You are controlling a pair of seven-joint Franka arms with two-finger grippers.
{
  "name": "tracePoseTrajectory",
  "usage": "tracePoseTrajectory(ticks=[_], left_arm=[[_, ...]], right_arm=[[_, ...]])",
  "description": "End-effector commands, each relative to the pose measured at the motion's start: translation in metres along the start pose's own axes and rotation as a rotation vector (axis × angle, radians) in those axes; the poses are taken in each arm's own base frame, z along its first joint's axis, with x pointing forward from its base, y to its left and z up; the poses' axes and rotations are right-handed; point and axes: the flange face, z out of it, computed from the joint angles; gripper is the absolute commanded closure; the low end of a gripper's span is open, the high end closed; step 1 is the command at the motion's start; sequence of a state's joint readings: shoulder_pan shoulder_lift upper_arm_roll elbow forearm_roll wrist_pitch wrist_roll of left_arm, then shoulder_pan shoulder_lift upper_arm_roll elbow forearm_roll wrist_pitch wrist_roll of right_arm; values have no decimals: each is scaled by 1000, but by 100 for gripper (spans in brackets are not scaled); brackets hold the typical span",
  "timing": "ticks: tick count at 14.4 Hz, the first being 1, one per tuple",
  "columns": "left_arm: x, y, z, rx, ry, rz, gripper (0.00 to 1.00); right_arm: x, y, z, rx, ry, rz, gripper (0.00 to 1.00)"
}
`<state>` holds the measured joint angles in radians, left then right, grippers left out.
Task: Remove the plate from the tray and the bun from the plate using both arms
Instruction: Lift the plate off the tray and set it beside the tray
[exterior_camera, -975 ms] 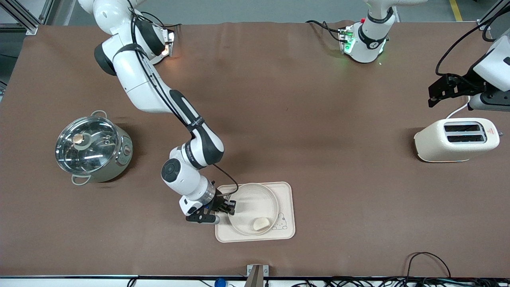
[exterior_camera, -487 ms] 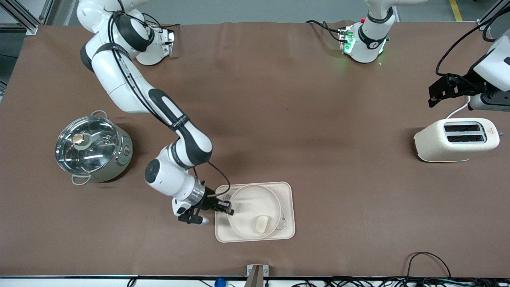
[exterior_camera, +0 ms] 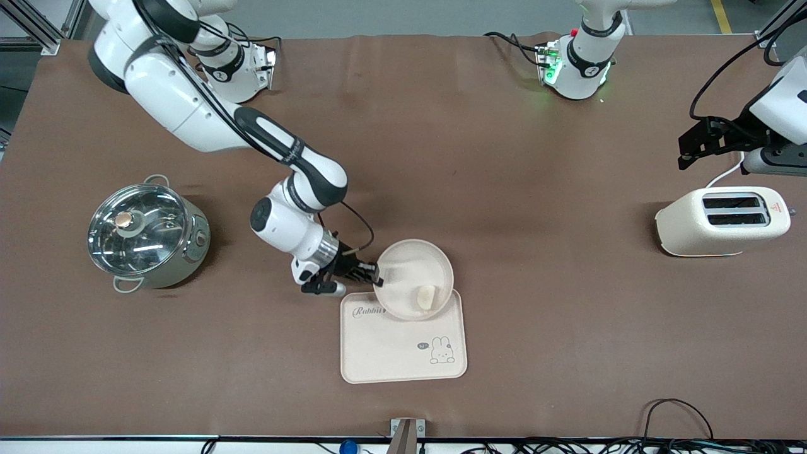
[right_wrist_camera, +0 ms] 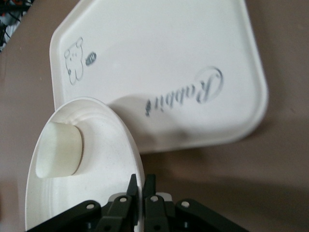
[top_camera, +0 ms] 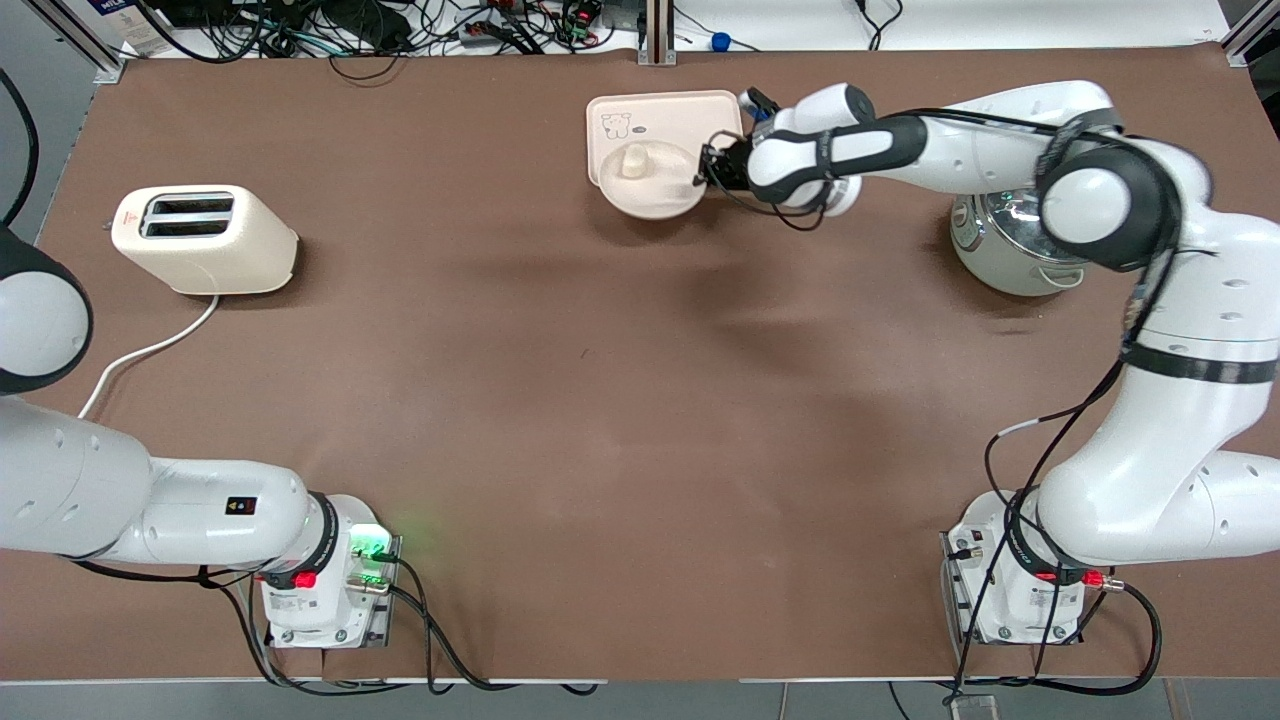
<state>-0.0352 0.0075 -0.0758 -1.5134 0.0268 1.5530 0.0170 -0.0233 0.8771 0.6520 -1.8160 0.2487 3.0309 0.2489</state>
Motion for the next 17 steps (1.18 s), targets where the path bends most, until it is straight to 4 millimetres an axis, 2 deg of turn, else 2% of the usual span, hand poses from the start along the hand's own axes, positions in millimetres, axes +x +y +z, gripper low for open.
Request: tracePoseTrajectory(ticks=[1,2,3,4,5,6,7,8,9,11,12,13,14,16,17], left_arm=[[-2,-1,-5,10,-3,9,0],[-2,-1,-6,10,-2,11,0],[-2,-1,-6,10,-2,9,0],[-2,0,-6,10,-2,12,0],[-2,0,-6,10,-2,11,0],[-2,1,-6,10,-2,11,0],[-2,0,-6,10,-2,8,0],[-2,-1,-5,10,-3,9,0],[-2,-1,-5,10,-5,9,0],[-2,-1,-4,10,-6,11,0],[-2,-1,-4,10,-6,11,0],[-2,-1,-4,8,-6,10,0],[-2,-1,-4,10,-6,9,0],[-3,1,-4,10,-6,6,0],[-3,2,-4,9,-8,3,0]], right_arm=[[-39,33,-34,-19,-13,-49,100],[-46,39,-34,-22,-15,-43,100],[-53,41,-32,-26,-22,-22,84],[-56,41,-29,-26,-28,26,38],[-60,36,-27,-26,-34,80,12],[-62,31,-27,-24,-33,112,0],[-61,28,-30,-16,-30,125,0],[-52,23,-40,-3,-15,127,0],[-34,25,-59,4,8,137,0],[-3,13,-102,-19,-35,123,0],[19,0,-131,-63,-96,93,0],[40,-3,-157,-115,-154,77,0],[61,-7,-194,-210,-182,17,0],[90,-15,-260,-417,-202,-99,0],[102,-15,-291,-472,-204,-102,0]])
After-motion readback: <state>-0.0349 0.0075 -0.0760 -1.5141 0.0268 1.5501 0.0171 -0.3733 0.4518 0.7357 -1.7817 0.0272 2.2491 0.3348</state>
